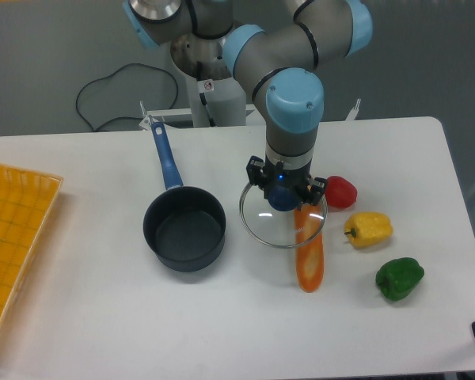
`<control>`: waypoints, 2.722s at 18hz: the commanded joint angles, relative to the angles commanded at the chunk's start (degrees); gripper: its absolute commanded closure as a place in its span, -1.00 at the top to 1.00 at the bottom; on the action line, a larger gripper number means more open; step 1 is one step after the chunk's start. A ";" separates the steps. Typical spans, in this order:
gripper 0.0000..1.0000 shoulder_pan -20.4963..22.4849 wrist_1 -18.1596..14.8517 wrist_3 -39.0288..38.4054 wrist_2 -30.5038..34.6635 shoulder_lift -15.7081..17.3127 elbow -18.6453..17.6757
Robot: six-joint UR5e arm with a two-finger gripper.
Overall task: Place the lid on the table
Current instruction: 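Lift the glass lid by its blue knob with the gripper, then carry the glass lid away from the bread and lower it to the table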
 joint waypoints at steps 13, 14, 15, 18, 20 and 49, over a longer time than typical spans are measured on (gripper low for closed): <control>-0.27 -0.44 0.61 -0.53 -0.17 -4.65 3.08; -0.27 -0.61 0.62 -0.70 -0.09 -5.09 3.51; -0.27 -0.79 0.62 -0.88 -0.09 -5.62 4.04; -0.27 -1.14 0.62 -0.88 -0.17 -6.33 5.27; -0.27 -1.23 0.70 -0.97 -0.18 -6.94 5.80; -0.27 -7.38 11.86 -12.12 1.49 -18.89 9.58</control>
